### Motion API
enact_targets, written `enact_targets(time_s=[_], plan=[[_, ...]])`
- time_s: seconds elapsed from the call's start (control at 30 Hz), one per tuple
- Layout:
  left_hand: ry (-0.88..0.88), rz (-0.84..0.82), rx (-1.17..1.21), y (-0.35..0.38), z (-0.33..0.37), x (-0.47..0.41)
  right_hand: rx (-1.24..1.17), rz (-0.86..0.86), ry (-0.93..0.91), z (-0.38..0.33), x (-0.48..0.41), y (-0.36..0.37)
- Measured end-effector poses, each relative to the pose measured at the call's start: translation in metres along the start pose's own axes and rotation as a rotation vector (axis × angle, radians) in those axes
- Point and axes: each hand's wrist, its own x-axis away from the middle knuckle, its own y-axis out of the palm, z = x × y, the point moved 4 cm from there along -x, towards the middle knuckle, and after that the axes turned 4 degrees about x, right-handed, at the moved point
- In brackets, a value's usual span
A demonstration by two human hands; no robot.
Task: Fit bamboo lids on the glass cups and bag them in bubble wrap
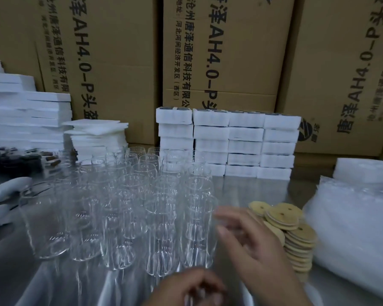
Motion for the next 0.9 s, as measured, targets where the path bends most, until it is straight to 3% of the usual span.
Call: enact_targets(time_s=[0.03,0.07,0.13,0.2,0.33,0.47,0.57,0.7,0.9], plan=[[0.034,-0.032,0.033,0.008,-0.001,0.002,0.142,-0.006,-0.046,0.002,-0.01,0.004],[-0.015,0.076,-0.008,0.018,0.009,-0.016,0.295,-0.047,-0.028,0.008,-0.015,0.01],[-0.004,0.137,0.017,0.031,0.007,-0.027,0.467,-0.141,0.092,0.02,-0.027,0.021],[0.01,0.245,0.022,0.025,0.001,-0.036,0.514,-0.195,0.18,0.025,-0.034,0.025],[0.1,0.227,-0.017,0.026,0.006,-0.044,0.471,-0.154,0.164,0.02,-0.038,0.016],[0.362,0.242,-0.079,0.026,0.021,-0.045,0.229,0.115,0.202,0.01,-0.027,-0.032],[0.53,0.38,-0.16,0.028,0.027,-0.052,0.065,0.34,0.202,0.005,-0.026,-0.068],[0.403,0.47,-0.113,0.043,0.011,-0.077,-0.064,0.733,0.105,0.02,-0.02,-0.075],[0.319,0.402,-0.025,0.047,-0.016,-0.126,-0.033,0.885,-0.027,0.039,-0.019,-0.059]])
